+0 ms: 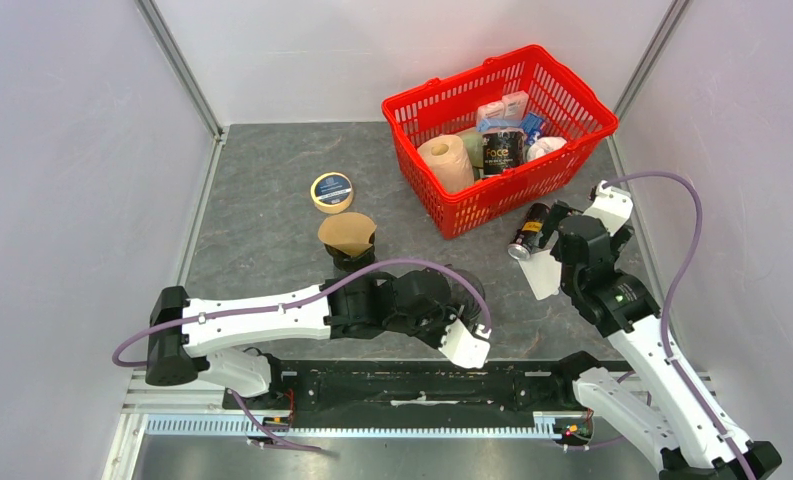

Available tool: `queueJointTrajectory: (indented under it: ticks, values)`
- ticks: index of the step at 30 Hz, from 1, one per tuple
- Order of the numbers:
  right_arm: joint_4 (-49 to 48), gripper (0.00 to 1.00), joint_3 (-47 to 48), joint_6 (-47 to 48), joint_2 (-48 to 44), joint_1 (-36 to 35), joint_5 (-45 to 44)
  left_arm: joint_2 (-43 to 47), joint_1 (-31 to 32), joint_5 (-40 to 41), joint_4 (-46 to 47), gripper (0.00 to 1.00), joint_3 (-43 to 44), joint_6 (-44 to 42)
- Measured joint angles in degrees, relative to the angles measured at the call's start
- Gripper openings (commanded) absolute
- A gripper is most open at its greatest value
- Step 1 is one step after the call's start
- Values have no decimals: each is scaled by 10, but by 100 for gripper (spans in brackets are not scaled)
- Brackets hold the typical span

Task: Place the coffee filter in the dripper

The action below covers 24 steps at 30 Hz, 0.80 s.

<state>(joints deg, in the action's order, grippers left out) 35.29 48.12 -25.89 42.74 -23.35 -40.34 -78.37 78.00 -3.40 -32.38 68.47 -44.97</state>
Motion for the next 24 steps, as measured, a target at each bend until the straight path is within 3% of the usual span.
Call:
queueJointTrajectory:
  ticks: [14,21,24]
  values:
    - [-1,99,-9,0,-18,0,11,-10,0,-7,-2,37,0,0]
    - [-1,99,-9,0,-18,0,11,-11,0,-8,-3,42,0,1]
    - [-1,99,-9,0,-18,0,11,-11,0,-8,-3,38,0,1]
